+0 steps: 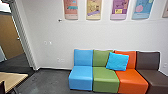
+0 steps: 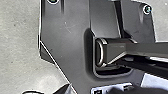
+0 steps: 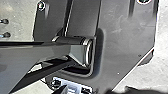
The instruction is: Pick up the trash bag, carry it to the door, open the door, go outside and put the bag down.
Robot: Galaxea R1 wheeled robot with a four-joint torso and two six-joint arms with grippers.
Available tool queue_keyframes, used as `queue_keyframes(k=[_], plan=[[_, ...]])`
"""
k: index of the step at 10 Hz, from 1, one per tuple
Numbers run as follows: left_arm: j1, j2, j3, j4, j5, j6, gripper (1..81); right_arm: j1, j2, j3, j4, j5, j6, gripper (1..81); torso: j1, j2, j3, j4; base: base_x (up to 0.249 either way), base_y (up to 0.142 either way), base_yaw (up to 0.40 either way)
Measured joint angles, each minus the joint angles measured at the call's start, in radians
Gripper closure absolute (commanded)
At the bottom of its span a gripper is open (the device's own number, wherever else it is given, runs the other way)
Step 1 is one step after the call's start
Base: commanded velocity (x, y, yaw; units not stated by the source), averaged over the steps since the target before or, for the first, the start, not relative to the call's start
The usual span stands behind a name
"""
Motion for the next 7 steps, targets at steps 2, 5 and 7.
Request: queue_keyframes(k=[2, 5, 7], plan=[[0.000, -0.049, 0.068, 0.000, 0.000, -0.002, 1.0, 0.000, -0.048, 0.073, 0.000, 0.000, 0.000, 1.0, 0.000, 0.000, 0.000, 0.000, 0.000, 0.000, 0.000], [-0.001, -0.134, 0.146, -0.003, 0.000, -0.008, 1.0, 0.001, -0.116, 0.181, 0.000, -0.003, 0.000, 1.0, 0.023, -0.038, -0.012, -0.004, 0.000, 0.000, 0.000], [-0.016, -0.160, 0.184, -0.019, 0.004, -0.013, 1.0, 0.010, -0.150, 0.241, 0.000, -0.003, 0.001, 1.0, 0.061, -0.098, -0.065, -0.015, 0.000, 0.000, 0.000]])
